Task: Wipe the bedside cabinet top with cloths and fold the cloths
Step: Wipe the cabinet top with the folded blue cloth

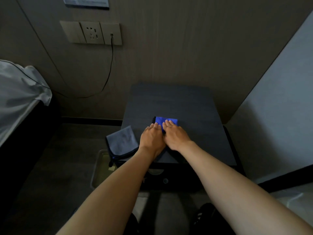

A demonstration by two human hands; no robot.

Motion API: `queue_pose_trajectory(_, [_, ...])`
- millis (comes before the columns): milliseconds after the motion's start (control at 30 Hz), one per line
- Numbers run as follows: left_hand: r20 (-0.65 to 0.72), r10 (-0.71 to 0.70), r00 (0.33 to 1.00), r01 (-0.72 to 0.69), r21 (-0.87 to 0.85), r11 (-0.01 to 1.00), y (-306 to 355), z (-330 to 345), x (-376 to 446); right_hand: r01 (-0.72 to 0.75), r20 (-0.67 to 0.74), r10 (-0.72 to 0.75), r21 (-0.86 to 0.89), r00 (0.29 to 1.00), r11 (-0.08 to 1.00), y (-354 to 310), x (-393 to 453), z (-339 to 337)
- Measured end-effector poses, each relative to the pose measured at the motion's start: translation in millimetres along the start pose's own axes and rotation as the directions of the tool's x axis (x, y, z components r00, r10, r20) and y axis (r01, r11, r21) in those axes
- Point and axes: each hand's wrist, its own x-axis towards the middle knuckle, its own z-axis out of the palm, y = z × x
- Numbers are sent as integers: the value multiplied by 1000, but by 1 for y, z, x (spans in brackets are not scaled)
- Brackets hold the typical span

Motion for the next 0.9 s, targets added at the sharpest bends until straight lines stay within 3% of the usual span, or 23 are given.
queue_pose_trajectory(367, [52,-96,994,96,-5,995,-39,4,109,-10,-4,10,-84,1000,996,16,110,-18])
queue_pose_trajectory(900, [-90,-75,993,78,26,997,-99,20,232,-11,-134,1,-78,991,997,31,259,-19])
